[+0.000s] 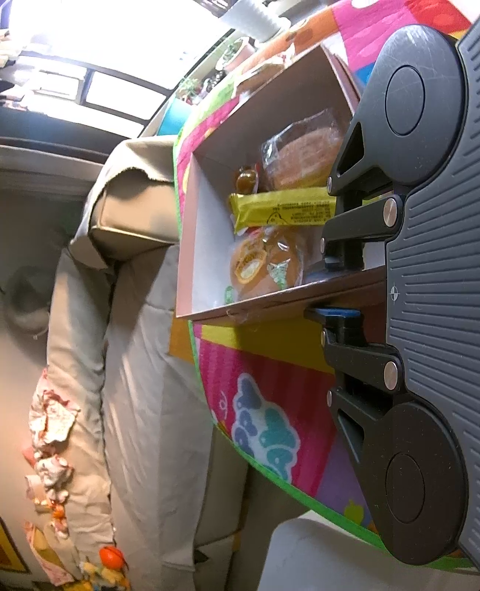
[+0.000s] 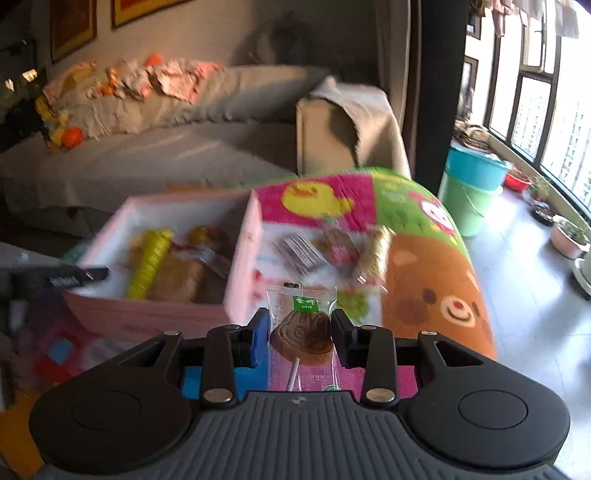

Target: Organize objects

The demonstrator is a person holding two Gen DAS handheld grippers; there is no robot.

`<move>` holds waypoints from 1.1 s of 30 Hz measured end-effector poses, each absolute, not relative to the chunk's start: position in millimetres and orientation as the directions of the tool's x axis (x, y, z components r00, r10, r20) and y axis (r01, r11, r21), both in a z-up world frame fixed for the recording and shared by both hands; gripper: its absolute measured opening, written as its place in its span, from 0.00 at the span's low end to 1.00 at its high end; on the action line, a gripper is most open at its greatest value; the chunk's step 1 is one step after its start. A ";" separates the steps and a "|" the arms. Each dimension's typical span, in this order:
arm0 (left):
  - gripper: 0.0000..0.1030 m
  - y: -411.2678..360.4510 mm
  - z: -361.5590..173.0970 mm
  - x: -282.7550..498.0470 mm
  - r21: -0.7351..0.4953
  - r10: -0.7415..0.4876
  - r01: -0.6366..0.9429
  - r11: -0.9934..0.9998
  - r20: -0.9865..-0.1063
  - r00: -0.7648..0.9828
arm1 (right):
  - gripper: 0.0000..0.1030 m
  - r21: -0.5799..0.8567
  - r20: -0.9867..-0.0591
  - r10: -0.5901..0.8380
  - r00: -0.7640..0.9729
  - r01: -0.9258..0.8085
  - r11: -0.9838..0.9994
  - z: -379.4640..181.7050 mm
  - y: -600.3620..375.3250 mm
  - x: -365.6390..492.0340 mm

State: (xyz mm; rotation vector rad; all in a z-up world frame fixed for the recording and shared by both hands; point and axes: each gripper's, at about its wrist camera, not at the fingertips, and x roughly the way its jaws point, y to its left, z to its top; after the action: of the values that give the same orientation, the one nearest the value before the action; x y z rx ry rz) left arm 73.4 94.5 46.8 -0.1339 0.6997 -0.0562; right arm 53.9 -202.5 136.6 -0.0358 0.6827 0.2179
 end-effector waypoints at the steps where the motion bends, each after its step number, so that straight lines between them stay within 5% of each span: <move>1: 0.18 94.7 47.3 73.0 -0.141 -0.099 0.010 0.990 -0.637 0.765 | 0.35 0.050 -0.612 0.211 0.762 -0.229 0.972 144.3 -197.9 51.6; 10: 0.18 95.2 44.7 74.7 -0.144 -0.106 0.019 0.989 -0.624 0.774 | 0.35 0.109 -0.448 0.340 0.826 -0.327 0.939 193.4 -148.8 81.5; 21: 0.18 97.4 43.2 74.1 -0.152 -0.118 0.029 0.988 -0.620 0.776 | 0.39 0.104 -0.524 0.290 0.801 -0.278 0.955 154.4 -116.5 146.0; 33: 0.19 97.7 42.3 73.1 -0.150 -0.120 0.033 0.988 -0.617 0.778 | 0.51 0.055 -0.566 0.114 0.817 -0.100 0.993 129.3 -205.1 140.2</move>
State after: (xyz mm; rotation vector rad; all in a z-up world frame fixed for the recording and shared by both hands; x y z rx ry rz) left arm 73.1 97.7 42.3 -0.1342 0.6750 -0.0827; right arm 140.2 -205.1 129.3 0.0230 0.6049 0.1139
